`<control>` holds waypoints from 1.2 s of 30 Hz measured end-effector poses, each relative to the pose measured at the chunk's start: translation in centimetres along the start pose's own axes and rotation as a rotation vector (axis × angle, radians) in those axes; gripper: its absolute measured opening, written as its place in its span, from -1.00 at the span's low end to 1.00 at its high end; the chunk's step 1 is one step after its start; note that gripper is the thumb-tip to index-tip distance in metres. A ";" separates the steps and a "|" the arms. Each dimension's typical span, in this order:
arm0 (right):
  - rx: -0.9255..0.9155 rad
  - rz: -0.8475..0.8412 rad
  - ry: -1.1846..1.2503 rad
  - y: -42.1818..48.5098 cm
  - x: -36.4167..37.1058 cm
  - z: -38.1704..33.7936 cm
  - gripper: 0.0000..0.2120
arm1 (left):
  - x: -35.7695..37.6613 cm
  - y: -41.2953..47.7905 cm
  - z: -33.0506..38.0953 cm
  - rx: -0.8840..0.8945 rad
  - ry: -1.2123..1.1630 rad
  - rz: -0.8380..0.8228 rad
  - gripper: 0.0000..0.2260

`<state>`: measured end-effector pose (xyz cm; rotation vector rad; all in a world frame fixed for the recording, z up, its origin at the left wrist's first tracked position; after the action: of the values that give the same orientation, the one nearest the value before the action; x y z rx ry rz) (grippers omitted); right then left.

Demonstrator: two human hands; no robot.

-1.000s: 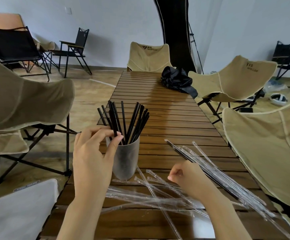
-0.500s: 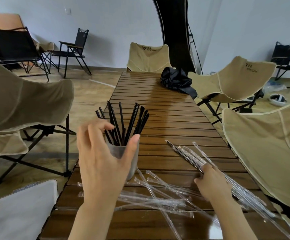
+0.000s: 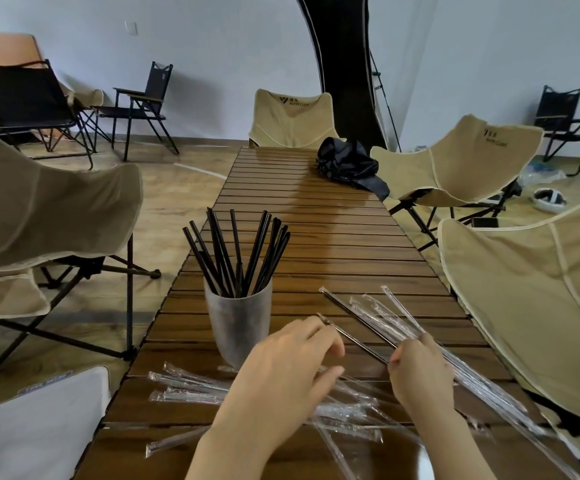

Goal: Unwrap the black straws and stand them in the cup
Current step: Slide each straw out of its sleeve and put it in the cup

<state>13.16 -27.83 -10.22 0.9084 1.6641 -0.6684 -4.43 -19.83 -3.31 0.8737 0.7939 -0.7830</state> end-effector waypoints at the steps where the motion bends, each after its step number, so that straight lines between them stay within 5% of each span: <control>1: -0.018 -0.001 0.006 0.0 0.0 -0.1 -0.86 | 0.1 -0.1 -0.3 -0.018 -0.005 -0.018 -0.86; 8: -0.286 0.065 0.210 0.3 -3.6 -2.1 -0.90 | -0.4 -0.1 -1.2 -0.059 0.034 0.023 -0.67; 12: -0.545 -0.185 0.231 -0.9 -5.9 -3.3 -0.76 | -0.6 -0.1 -1.3 -0.042 0.115 0.012 -0.53; 17: -0.584 -0.390 0.305 -3.0 -6.5 -4.4 -0.78 | -0.8 0.1 -1.7 -0.041 0.134 -0.060 -0.69; 22: -0.569 -0.278 0.365 -3.5 -7.6 -3.4 -0.88 | -1.5 -0.4 -2.7 -0.116 -0.034 -0.195 -0.81; 36: -0.583 -0.128 0.367 -2.7 -8.1 -1.9 -0.84 | -4.7 -3.0 -5.6 -0.213 0.002 -0.087 -0.75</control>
<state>11.02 -29.66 -1.96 0.5198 2.1005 -0.0707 -10.64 -15.07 -2.72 0.6530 0.9035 -0.7581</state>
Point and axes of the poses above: each hand's wrist, its own y-axis towards the middle knuckle, its own x-axis out of the palm, z = x × y, the point moved 4 cm from there along y, towards the middle knuckle, and after that the axes turned 2 degrees about -x, right-handed, at the moved point
